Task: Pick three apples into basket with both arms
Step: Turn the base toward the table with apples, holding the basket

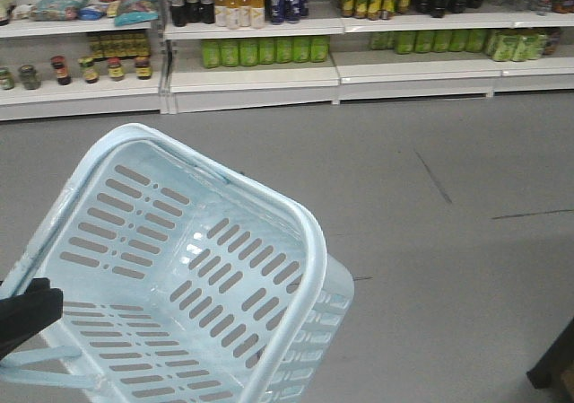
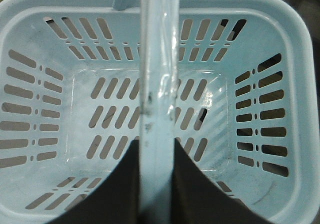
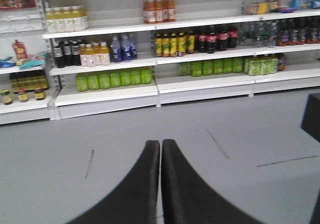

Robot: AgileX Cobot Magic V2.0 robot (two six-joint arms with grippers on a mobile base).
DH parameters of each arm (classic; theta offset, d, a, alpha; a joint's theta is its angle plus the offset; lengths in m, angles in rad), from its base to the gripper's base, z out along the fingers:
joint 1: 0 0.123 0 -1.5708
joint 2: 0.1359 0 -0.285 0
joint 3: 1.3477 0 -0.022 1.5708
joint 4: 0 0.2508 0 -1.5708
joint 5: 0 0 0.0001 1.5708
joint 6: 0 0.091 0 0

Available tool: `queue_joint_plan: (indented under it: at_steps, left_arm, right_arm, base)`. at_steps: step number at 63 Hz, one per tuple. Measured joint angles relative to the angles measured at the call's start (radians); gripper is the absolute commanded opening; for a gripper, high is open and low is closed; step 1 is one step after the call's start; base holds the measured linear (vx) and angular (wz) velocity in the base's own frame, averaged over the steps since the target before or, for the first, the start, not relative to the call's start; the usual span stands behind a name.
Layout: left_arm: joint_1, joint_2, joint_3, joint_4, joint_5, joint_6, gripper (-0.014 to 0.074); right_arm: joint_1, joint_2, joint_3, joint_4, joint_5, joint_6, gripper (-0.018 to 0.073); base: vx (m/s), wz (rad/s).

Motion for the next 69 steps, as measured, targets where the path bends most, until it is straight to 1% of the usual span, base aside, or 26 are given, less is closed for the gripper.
queue_joint_plan:
  at_steps: [69]
  left_arm:
    - [0.000,0.000,0.000,0.000,0.000,0.000,-0.0006]
  right_arm:
    - [0.000,0.000,0.000,0.000,0.000,0.000,-0.0005]
  base:
    - [0.15,-0.62]
